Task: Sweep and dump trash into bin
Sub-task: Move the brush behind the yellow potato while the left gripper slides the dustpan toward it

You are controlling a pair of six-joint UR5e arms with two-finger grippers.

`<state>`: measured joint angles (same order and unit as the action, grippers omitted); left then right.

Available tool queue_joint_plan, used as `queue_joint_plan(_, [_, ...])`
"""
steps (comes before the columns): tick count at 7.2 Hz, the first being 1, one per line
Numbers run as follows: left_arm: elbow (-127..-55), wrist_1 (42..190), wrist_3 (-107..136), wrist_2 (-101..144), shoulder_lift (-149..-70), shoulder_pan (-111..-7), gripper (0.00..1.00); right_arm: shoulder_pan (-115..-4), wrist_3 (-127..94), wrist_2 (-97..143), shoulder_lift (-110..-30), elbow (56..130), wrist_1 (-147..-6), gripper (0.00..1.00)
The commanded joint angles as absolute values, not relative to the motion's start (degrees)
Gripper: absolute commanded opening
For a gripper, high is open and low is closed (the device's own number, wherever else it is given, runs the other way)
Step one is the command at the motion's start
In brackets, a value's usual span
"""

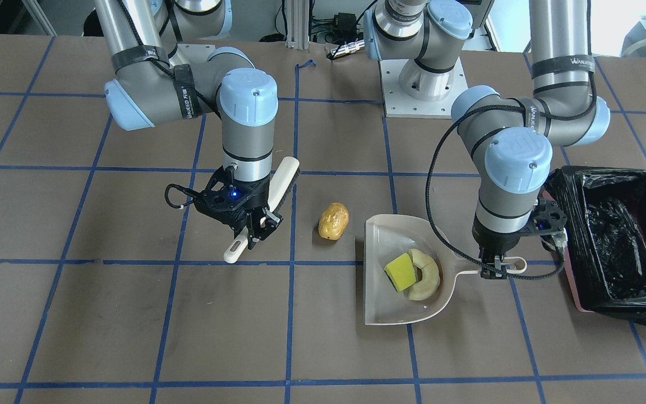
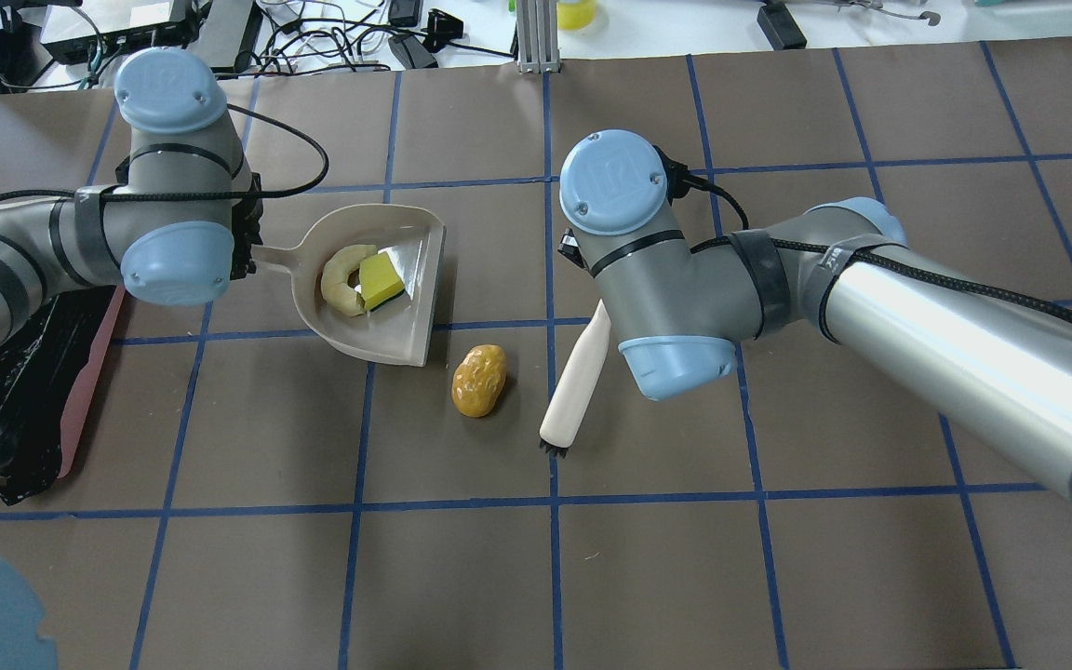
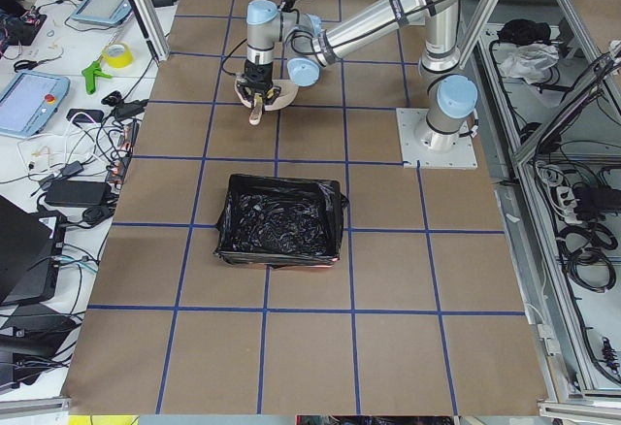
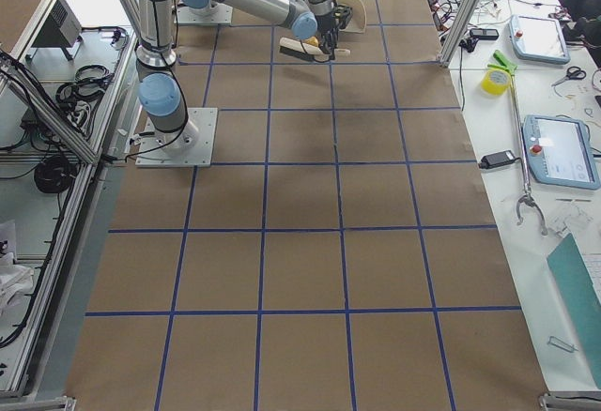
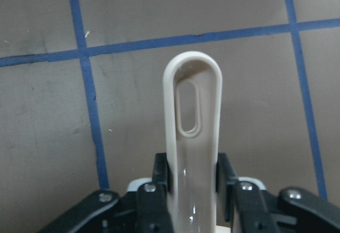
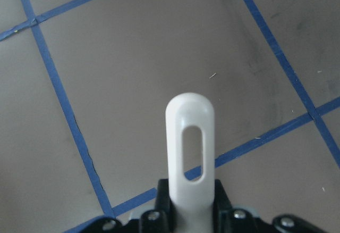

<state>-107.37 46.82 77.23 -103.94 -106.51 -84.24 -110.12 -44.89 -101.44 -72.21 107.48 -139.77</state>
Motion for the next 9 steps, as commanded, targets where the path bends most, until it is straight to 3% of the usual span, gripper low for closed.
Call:
queue_joint_plan(1, [-118.6, 36.4, 78.7, -104.0, -102.3, -84.3, 0.0, -112.1, -46.5, -101.5, -71.8, 108.3, -140.8, 0.08])
queue_joint_plan(5, [-126.2, 34.3, 85.2, -104.2, -98.3, -85.8, 0.0, -113.0, -46.2, -101.5, -66.5, 106.2, -146.7, 0.08])
queue_joint_plan(9, [-127.0, 33.6, 88.3, -108.2, -98.6, -88.0, 0.0, -115.0, -46.7, -101.4, -60.9, 99.3, -146.9, 0.09])
